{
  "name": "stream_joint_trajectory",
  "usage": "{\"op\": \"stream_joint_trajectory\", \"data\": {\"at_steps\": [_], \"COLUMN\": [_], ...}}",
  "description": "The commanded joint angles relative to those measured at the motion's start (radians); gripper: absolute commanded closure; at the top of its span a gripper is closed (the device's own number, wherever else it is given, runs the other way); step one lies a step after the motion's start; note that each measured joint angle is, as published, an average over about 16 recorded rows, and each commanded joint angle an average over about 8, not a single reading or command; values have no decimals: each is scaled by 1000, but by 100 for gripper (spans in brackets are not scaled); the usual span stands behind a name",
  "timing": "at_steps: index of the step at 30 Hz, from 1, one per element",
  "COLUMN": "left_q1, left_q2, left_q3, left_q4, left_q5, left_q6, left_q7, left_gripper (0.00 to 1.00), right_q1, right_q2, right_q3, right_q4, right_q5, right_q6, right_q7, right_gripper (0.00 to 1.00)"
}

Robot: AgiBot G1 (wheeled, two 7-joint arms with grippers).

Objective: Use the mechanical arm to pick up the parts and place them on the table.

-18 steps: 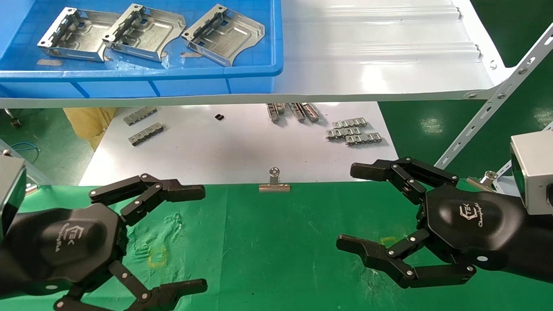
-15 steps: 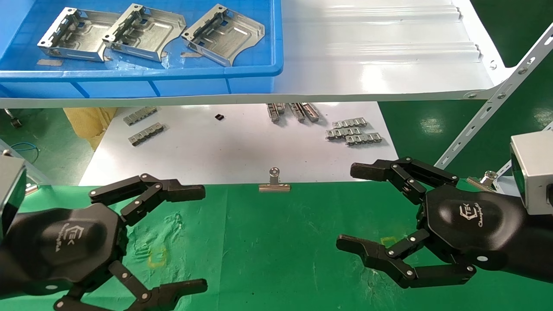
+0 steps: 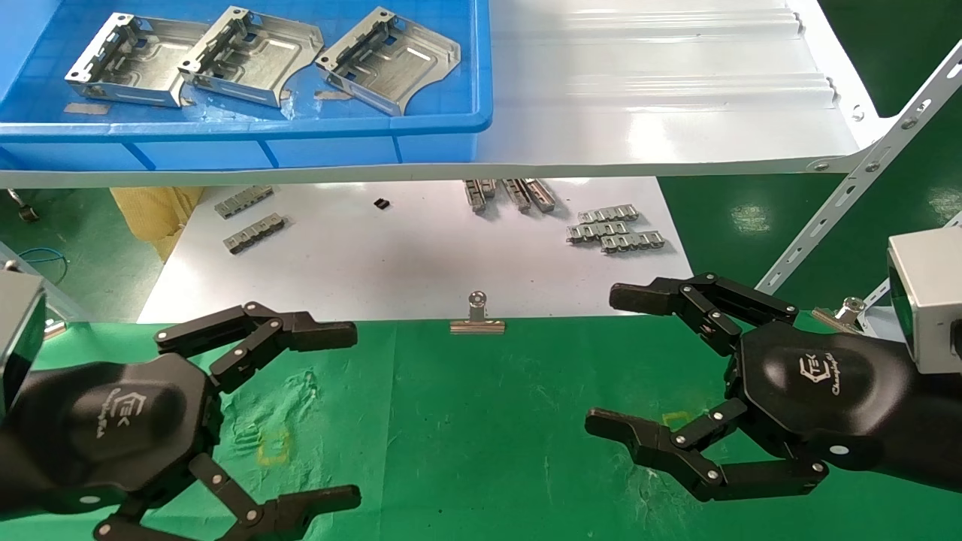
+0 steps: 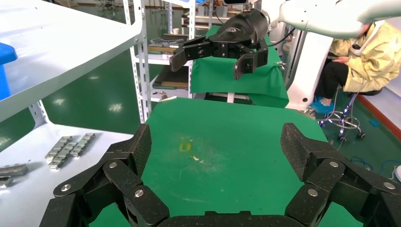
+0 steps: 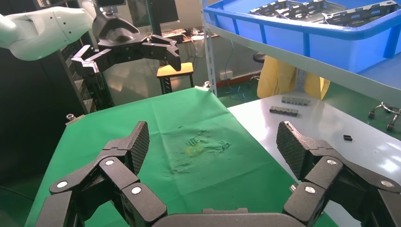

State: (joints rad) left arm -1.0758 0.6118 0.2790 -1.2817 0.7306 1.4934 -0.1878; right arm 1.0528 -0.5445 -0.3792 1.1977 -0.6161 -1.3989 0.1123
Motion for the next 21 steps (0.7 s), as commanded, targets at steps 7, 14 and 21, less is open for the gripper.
{"op": "stream_joint_trajectory", "data": {"at_steps": [7, 14, 21], "left_q1": [-2, -29, -134], "left_q2": [4, 40, 117], "left_q3": [-3, -10, -1], "left_q4": [6, 13, 85], "left_q5": [-1, 19, 93], "left_q6": [-19, -123, -279], "left_q7": [-6, -22, -31], "left_gripper": [0, 0, 0], "right_q1": [0, 0, 0], "right_q2": [0, 0, 0], "right_q3": [0, 0, 0], "right_q4": [0, 0, 0], "right_q5": [0, 0, 0], "right_q6": [0, 0, 0], "right_q7": [0, 0, 0], "right_gripper": [100, 100, 100]}}
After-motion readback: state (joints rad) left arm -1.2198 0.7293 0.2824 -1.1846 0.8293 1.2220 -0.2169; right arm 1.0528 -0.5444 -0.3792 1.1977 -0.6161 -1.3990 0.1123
